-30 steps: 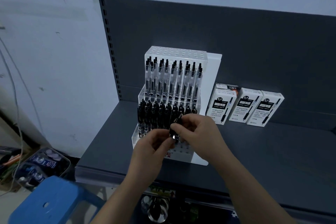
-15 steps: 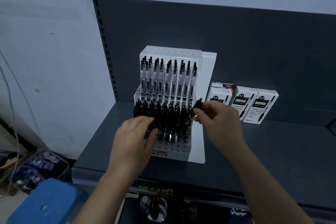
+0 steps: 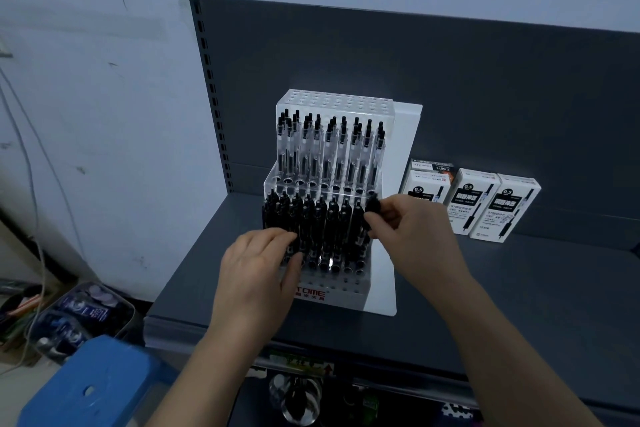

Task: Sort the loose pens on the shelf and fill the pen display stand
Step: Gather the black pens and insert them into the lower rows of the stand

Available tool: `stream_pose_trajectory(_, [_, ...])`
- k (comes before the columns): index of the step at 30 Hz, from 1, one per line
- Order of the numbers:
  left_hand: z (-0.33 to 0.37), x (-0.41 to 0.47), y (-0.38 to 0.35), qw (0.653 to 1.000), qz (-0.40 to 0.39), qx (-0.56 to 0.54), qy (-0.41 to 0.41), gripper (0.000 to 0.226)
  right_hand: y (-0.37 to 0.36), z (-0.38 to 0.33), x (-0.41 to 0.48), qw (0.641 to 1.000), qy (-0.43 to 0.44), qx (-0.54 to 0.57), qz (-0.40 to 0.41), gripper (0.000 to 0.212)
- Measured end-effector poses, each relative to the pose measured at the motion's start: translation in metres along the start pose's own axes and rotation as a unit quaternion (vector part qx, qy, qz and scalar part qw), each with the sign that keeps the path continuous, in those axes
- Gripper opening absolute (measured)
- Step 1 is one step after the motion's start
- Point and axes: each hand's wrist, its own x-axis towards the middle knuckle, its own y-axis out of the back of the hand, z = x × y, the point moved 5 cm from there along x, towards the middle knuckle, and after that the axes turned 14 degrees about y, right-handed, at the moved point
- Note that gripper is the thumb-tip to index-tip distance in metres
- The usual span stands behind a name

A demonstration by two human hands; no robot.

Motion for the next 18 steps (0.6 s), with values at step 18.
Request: stream_pose_trajectory(18, [0.004,-0.002,-0.003,0.999,-0.037,-0.033,0.01,0.024,-0.033,0.011,-0.009,0.98,-0.035,-0.127,-0.149,0.034])
